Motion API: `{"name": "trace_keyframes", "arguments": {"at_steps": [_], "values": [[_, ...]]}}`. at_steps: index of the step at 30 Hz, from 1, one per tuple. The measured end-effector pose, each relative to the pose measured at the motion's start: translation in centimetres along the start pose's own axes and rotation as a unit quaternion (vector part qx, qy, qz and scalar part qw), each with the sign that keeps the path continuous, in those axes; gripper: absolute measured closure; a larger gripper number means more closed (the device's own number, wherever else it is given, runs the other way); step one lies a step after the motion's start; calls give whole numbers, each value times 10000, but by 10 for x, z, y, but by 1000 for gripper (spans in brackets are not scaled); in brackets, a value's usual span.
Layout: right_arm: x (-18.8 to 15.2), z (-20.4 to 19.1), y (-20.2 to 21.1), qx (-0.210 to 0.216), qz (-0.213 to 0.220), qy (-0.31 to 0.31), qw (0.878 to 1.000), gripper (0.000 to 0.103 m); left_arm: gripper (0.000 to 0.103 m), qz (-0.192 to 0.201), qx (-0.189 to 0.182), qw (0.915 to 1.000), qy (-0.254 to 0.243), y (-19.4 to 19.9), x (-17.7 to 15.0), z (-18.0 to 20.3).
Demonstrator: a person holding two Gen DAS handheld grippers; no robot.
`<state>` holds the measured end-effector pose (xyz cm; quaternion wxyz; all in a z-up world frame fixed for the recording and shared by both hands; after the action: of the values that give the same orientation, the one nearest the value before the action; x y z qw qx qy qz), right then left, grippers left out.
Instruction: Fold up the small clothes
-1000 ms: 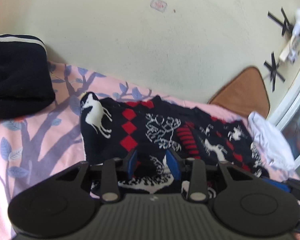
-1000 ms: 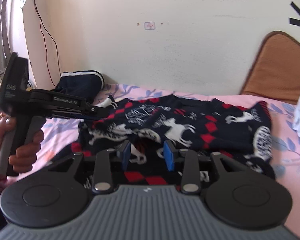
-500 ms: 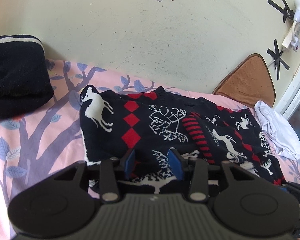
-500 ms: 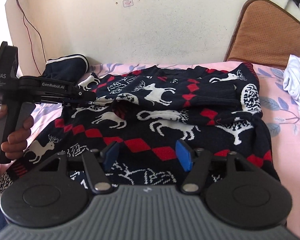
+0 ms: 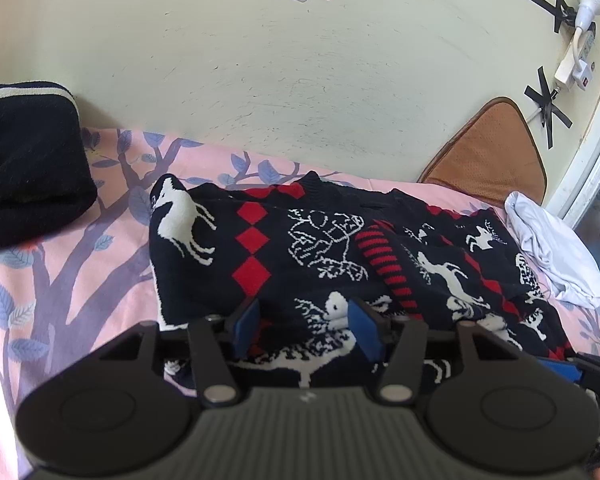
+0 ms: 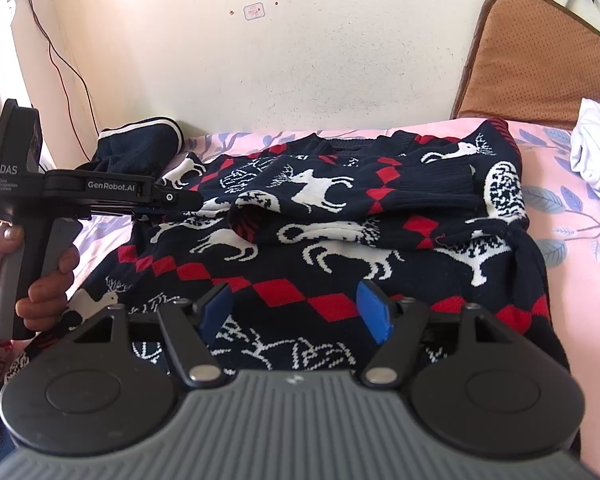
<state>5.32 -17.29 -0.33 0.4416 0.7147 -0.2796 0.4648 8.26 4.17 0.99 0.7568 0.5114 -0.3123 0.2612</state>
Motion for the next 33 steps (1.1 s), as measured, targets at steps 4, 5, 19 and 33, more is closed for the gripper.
{"name": "trace_keyframes", "arguments": {"at_steps": [4,5,19,33], "values": [[0,0,1,17,1,-22,10000,30,52,-1,4,10000,-4,0,0,0],[0,0,1,21,1,-25,10000,30,52,-1,4,10000,-12,0,0,0],[0,0,1,18,2,-49,10000,29,51,0,14,10000,-65,0,-1,1],[0,0,1,18,1,-54,10000,28,51,-3,24,10000,-78,0,-1,1]]}}
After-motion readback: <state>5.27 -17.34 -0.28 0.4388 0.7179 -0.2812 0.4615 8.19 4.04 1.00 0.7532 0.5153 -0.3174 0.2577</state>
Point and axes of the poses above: each gripper's, at about its wrist camera, not at the fingertips, and y roughly against the way its jaws point, z to its right, x to its top, the point moved 2 cm from there along -y, roughly the way its jaws point, and after that the axes turned 1 degree about z, right-handed, at the moved point
